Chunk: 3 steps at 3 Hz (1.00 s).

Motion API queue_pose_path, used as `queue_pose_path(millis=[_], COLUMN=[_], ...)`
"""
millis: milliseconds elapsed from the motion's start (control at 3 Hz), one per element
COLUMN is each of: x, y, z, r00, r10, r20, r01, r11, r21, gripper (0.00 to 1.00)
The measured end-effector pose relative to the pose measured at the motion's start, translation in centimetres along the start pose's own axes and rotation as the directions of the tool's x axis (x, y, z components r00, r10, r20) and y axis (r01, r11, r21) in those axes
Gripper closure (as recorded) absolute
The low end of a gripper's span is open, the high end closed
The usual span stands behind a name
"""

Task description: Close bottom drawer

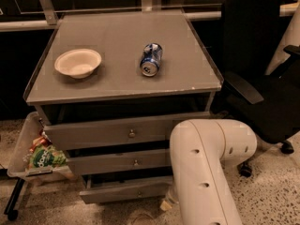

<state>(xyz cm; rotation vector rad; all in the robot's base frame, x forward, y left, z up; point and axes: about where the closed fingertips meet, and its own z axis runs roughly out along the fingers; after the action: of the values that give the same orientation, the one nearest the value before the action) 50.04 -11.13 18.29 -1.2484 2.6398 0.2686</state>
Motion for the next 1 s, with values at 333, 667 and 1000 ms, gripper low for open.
queue_pose_path(millis=[333, 667, 1000], x=[0.0, -0.1, -1.2], y=[0.0, 0.0, -0.8], z=[0.0, 0.2, 0.4], r00=[1.0, 1.0, 1.0], r10=[0.0, 0.002, -0.003], r20=[0.0, -0.001, 0.013], r01=[0.0, -0.002, 0.002], r11=[1.0, 1.0, 0.9994], r21=[0.0, 0.003, 0.035], gripper=[0.65, 0.88, 1.0])
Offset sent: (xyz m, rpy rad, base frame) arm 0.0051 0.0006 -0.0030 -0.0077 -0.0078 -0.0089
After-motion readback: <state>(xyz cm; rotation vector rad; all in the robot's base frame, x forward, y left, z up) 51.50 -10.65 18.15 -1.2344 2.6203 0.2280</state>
